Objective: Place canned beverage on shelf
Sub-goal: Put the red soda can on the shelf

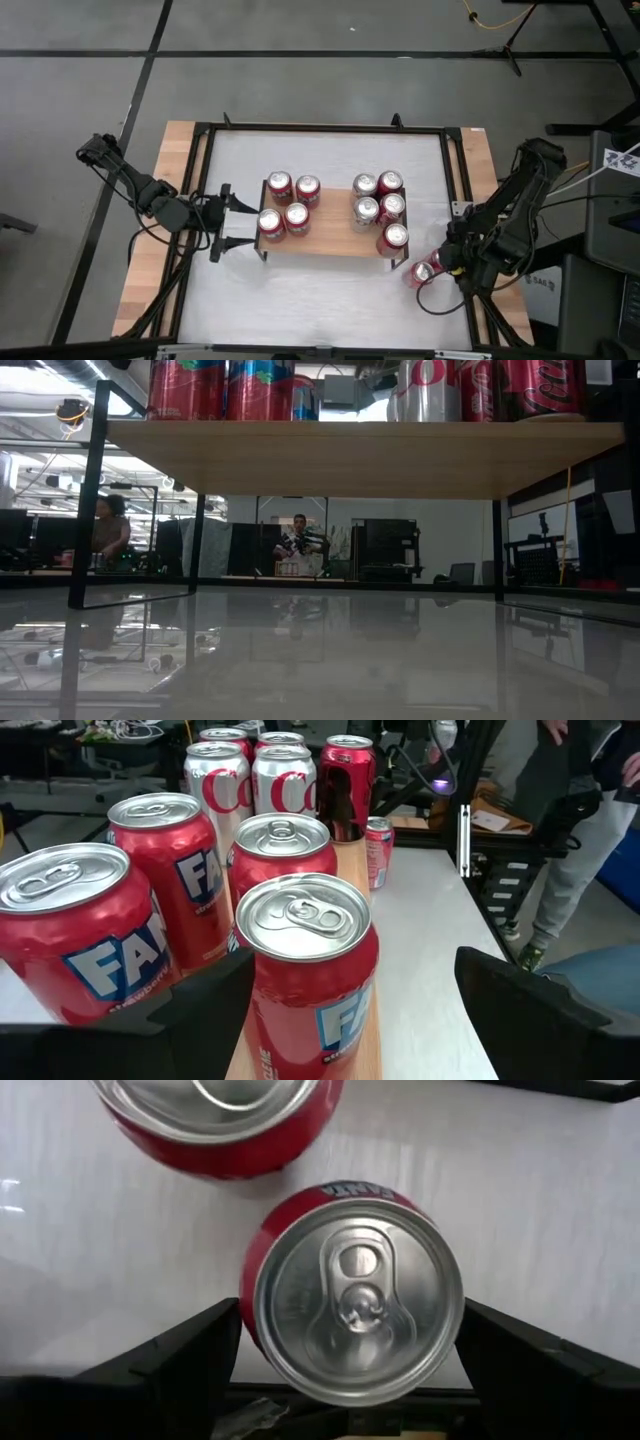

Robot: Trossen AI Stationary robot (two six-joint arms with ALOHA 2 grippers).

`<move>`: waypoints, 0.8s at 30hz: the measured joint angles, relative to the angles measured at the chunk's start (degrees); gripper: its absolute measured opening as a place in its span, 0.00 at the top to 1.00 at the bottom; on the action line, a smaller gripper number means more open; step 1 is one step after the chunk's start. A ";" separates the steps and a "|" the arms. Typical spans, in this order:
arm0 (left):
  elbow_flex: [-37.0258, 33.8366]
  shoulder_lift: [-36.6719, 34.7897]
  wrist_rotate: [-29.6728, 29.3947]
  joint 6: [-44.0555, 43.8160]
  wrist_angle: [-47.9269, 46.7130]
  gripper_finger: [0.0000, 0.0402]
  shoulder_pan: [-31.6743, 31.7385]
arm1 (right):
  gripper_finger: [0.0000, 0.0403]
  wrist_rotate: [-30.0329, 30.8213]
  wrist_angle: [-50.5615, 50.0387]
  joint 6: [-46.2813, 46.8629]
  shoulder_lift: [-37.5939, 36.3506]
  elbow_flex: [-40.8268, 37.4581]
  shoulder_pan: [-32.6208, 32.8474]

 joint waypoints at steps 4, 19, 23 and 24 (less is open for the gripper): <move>0.00 0.00 -0.04 -0.02 0.02 0.16 0.00 | 0.14 0.09 0.98 0.00 0.00 -0.04 0.00; 0.00 0.00 -0.02 -0.02 0.02 0.16 0.00 | 0.14 4.73 3.42 0.04 0.00 -0.04 0.00; 0.00 0.00 -0.02 0.00 0.02 0.16 0.00 | 0.14 5.75 4.46 0.04 0.00 -0.04 0.00; 0.00 0.00 -0.02 -0.02 0.02 0.16 0.01 | 0.14 6.13 4.92 0.07 0.00 -0.04 0.00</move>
